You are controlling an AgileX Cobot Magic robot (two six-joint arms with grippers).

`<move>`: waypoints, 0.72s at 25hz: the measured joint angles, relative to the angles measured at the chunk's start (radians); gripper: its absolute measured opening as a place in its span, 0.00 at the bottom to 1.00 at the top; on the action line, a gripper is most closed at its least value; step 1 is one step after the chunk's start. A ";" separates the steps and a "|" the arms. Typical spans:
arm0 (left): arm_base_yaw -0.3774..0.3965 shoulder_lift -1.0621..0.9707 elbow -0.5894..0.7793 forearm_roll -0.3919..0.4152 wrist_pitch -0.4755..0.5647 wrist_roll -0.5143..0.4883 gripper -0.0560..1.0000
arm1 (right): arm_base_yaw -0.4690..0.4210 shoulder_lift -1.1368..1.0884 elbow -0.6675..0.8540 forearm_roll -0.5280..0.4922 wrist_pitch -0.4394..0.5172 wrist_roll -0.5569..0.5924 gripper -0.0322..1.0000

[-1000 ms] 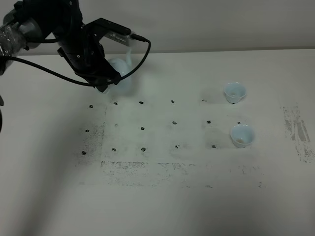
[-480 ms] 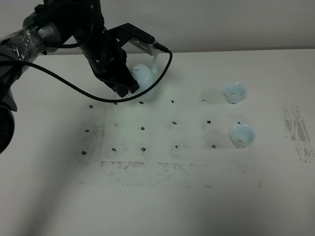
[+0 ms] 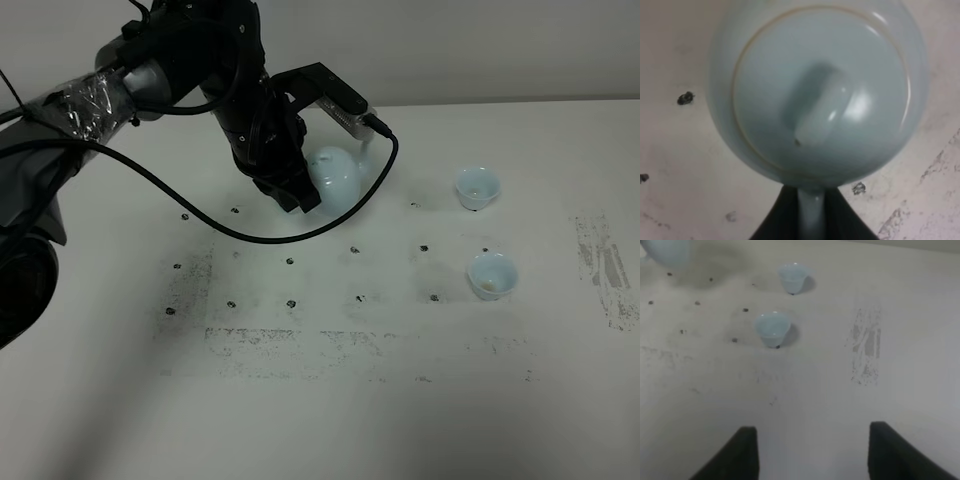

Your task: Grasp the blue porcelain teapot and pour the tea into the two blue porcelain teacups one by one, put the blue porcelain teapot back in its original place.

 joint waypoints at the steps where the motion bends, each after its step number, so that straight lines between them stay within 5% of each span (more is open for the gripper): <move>1: 0.000 0.000 0.000 0.005 -0.021 0.012 0.11 | 0.000 0.000 0.000 0.000 0.000 0.000 0.48; 11: -0.008 0.012 -0.001 0.016 -0.165 0.179 0.11 | 0.000 0.000 0.000 0.000 0.000 0.000 0.48; 18: -0.024 0.091 0.000 0.020 -0.214 0.209 0.11 | 0.000 0.000 0.000 0.000 0.000 0.000 0.48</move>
